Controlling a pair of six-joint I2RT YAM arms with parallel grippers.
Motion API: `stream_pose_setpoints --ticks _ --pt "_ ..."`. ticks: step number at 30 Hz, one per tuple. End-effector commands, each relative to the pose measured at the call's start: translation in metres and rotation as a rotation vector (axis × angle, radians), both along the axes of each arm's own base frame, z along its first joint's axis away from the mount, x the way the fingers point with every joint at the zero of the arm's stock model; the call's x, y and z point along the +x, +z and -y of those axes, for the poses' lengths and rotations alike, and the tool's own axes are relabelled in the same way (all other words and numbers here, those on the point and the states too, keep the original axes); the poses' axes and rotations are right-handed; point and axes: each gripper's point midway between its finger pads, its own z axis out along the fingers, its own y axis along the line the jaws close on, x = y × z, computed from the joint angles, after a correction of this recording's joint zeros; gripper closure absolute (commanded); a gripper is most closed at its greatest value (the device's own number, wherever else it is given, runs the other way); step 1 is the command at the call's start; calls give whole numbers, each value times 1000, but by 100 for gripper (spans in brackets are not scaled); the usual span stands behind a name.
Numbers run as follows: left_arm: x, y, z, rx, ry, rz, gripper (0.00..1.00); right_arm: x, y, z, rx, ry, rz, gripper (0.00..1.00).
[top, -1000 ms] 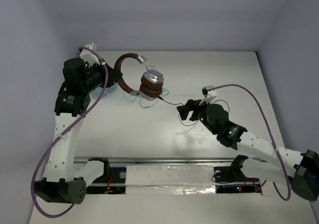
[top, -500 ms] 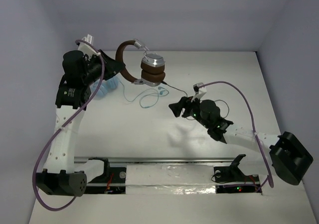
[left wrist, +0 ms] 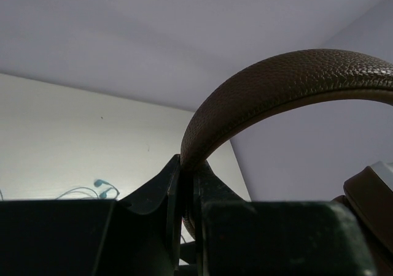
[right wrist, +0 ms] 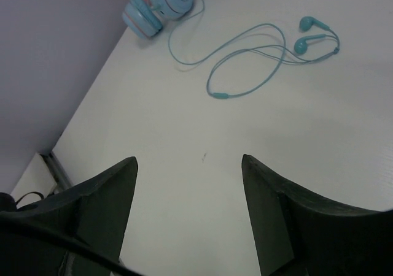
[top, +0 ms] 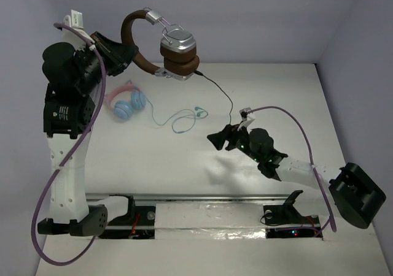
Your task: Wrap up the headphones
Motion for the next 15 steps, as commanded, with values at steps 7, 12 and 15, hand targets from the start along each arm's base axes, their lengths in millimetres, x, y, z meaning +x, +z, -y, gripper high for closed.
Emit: stream_pose_setpoints --ticks 7,12,15 --pt "31 -6 -12 13 47 0 100 -5 7 -8 71 42 -3 24" --pt "55 -29 -20 10 34 -13 100 -7 -14 -1 47 14 -53 22" --pt "67 -39 -25 -2 35 -26 100 -11 -18 -7 45 50 -80 42"
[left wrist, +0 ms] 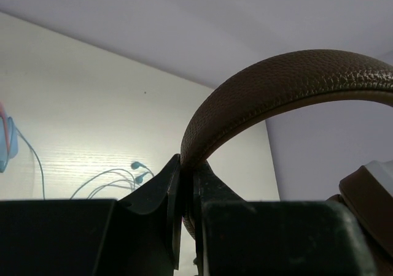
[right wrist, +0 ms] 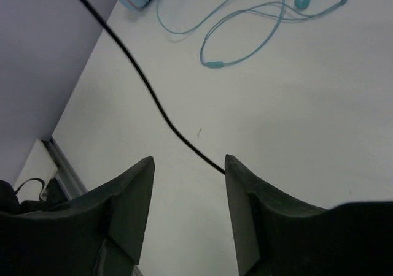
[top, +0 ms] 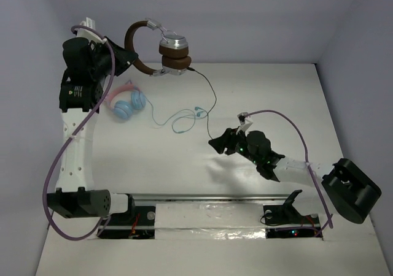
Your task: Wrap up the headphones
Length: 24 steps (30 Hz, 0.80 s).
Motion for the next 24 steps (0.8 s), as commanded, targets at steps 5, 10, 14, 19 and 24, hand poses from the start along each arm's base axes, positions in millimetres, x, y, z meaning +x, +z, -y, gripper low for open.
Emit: stream_pose_setpoints --ticks 5,10,14,19,24 --pt "14 16 8 -72 -87 112 100 -9 1 -1 33 34 -19 76" --pt "15 0 15 -90 -134 100 100 15 -3 10 -38 -86 4 34" --pt "5 3 8 -45 -94 116 100 21 13 13 -58 -109 43 24" --pt "-6 19 9 -34 -99 148 100 19 26 14 -125 -78 58 24" --pt "-11 29 13 -53 -126 168 100 21 6 5 -171 -35 29 19"
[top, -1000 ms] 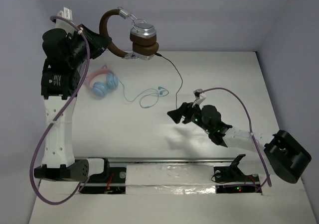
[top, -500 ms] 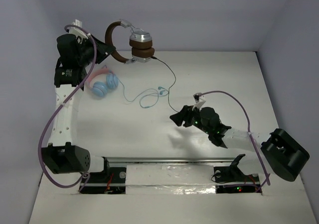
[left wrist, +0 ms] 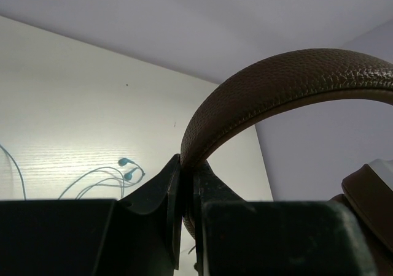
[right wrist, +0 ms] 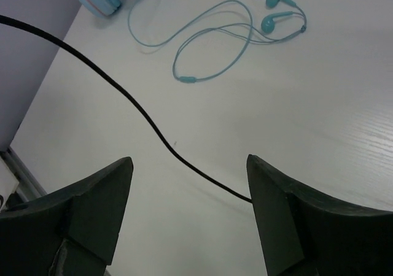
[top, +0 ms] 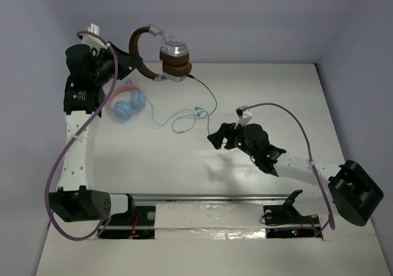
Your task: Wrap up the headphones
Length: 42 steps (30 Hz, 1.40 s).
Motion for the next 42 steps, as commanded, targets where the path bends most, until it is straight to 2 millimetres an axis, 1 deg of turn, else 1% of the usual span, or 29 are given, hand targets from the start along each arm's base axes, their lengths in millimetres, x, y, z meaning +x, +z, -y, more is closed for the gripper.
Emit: stream_pose_setpoints --ticks 1,6,8,10,11,14,16,17,19,20,21,22,23,24,25,28,29,30,31,32,33,34,35,36,37,38,39,40,42 --pt "-19 62 8 -27 -42 175 100 5 -7 -8 -48 40 -2 19" --pt "-25 89 12 -50 -67 211 100 4 -24 -18 -55 83 -38 21" --pt "-26 93 11 -44 -62 217 100 3 -30 -17 -53 77 -48 29" --pt "-27 94 11 -39 -59 218 100 0 -31 -18 -39 90 -56 32" --pt "-26 93 11 -39 -59 217 100 -3 -33 -20 -33 104 -67 49" --pt "-22 89 8 -34 -42 212 100 -10 -36 -21 -19 119 -95 77" --pt "-15 80 6 -30 -31 193 100 -16 -35 -20 13 126 -113 82" --pt "-11 75 6 -28 -28 186 100 -19 -32 -19 27 125 -116 92" --pt "2 57 3 -29 -13 148 100 -30 -44 -12 22 115 -181 100" --pt "8 50 2 -30 -7 133 100 -32 -46 -9 17 102 -205 100" --pt "18 41 1 -38 0 114 100 -35 -36 -11 31 105 -201 100" --pt "25 22 0 -46 8 74 100 -35 -32 -9 22 86 -200 100" --pt "29 11 -1 -59 17 57 100 -41 -39 -4 -22 71 -239 100" --pt "28 17 0 -105 22 92 100 -44 -32 -4 -32 68 -234 100" --pt "29 -10 0 -129 31 39 100 -41 -29 1 -81 29 -251 100" --pt "25 -24 -10 -151 108 44 100 -45 -18 -3 -207 7 -249 100" --pt "26 -36 -10 -152 111 17 100 -46 -15 -6 -237 10 -247 100" --pt "21 -36 -14 -152 139 29 100 -48 -11 -10 -266 18 -242 100" --pt "18 -59 -16 -155 158 -15 100 -57 -21 -12 -344 29 -265 100" --pt "15 -65 -19 -154 180 -21 100 -55 -3 -24 -341 41 -241 100" --pt "7 -63 -27 -150 227 4 100 -57 -1 -28 -382 60 -231 100" --pt "2 -85 -30 -148 252 -33 100 -60 -7 -21 -460 40 -245 100" --pt "-2 -91 -34 -141 279 -35 100 -60 1 -34 -483 56 -237 100" --pt "-10 -90 -43 -131 332 -17 100 -64 3 -39 -513 88 -229 100" --pt "-15 -107 -47 -120 356 -42 100 -71 4 -46 -530 127 -236 100" --pt "-19 -111 -51 -102 377 -42 100 -89 0 -55 -575 181 -241 100" --pt "-25 -113 -61 -85 430 -35 100 -94 11 -64 -567 208 -216 100" --pt "-28 -123 -65 -69 452 -51 100 -106 14 -73 -554 266 -220 100" --pt "-34 -124 -78 -30 515 -37 100 -135 32 -90 -505 393 -188 100"
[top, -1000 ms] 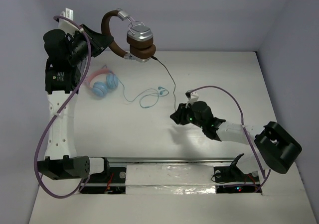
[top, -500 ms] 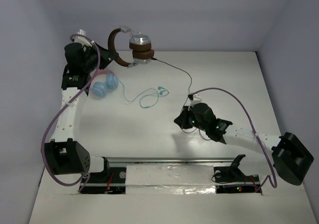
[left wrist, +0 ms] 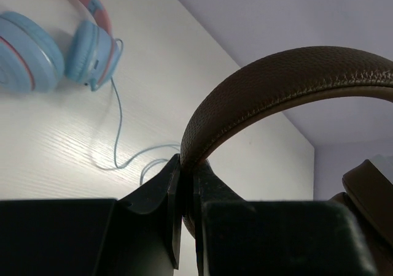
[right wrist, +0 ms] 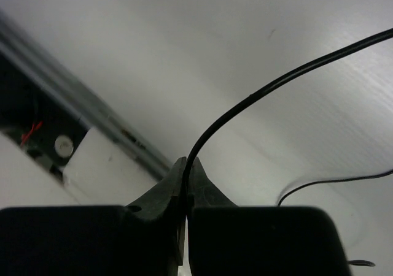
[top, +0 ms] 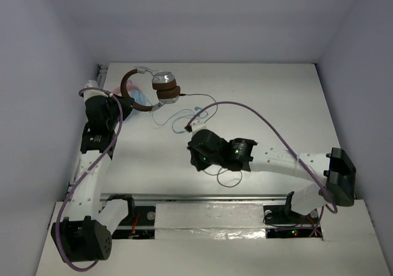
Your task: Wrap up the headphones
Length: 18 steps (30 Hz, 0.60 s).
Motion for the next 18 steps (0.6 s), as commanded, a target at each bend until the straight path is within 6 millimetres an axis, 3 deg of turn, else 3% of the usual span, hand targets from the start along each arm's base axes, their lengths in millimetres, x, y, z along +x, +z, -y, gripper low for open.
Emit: stream_pose_setpoints --ticks 1,4,7,9,10,11,14,15,17,18 --pt "1 30 -26 66 132 129 100 -51 27 -9 14 211 -28 100" --pt "5 27 -37 131 168 95 100 -76 54 -13 89 325 -34 100" --pt "6 29 -40 157 174 98 100 -90 73 1 144 372 -37 100" --pt "3 32 -46 193 197 86 100 -91 85 15 175 347 -21 100" --pt "2 43 -48 224 196 101 100 -80 93 26 176 276 28 100" --pt "1 47 -47 240 190 107 100 -76 109 42 194 228 57 100" --pt "0 61 -41 293 178 119 100 -74 139 56 232 204 101 100" --pt "1 57 -39 314 172 97 100 -74 155 54 254 229 131 100" --pt "2 67 -24 344 138 104 100 -75 162 46 241 264 132 100" --pt "2 67 -23 372 144 93 100 -72 163 31 215 280 126 100"
